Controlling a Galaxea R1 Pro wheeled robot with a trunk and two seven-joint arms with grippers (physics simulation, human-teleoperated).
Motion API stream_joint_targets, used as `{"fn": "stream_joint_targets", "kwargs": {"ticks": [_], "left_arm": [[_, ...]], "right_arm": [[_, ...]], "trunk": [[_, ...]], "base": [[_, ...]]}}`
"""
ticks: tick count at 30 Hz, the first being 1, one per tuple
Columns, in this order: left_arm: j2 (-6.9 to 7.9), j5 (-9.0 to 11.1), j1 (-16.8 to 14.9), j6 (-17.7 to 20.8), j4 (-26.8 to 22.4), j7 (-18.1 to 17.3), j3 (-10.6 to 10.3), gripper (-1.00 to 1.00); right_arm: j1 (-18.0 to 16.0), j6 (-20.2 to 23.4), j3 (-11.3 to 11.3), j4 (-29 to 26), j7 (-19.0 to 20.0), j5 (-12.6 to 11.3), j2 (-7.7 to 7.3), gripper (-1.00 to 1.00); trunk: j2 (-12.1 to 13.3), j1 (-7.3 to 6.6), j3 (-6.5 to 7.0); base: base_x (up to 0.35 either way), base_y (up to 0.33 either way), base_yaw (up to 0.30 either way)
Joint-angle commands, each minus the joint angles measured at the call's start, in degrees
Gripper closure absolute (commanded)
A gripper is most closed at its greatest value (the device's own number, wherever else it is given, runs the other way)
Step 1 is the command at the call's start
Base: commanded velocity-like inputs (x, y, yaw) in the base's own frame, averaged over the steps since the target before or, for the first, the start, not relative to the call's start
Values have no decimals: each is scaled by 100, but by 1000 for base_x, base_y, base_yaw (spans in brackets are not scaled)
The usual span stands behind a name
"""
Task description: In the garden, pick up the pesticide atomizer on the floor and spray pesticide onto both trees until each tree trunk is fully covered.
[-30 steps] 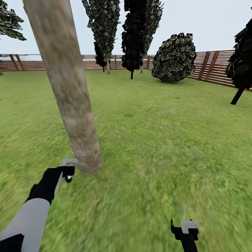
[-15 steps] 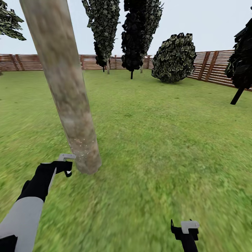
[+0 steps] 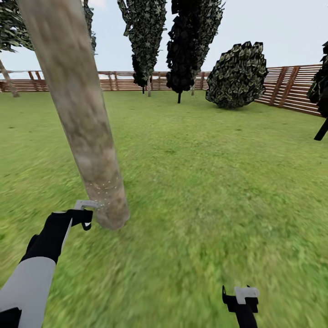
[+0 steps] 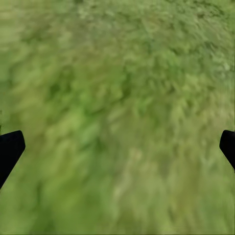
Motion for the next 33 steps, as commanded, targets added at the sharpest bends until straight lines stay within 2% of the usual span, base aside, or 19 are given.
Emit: {"fn": "stream_joint_targets", "kwargs": {"ticks": [1,16,33], "left_arm": [[-4,-60,-3,15,-16,-52,16,100],[-13,-60,10,15,-29,-34,43,100],[-22,-58,18,6,-29,-24,68,100]], "right_arm": [[-3,-12,-28,7,-31,61,0,-100],[-3,-12,-24,7,-32,61,0,-100],[-3,-12,-24,7,-31,61,0,-100]], "trunk": [[-2,2,-5],[-2,2,-5],[-2,2,-5]], "base": [[275,-168,276],[46,-258,267],[70,-273,9]]}}
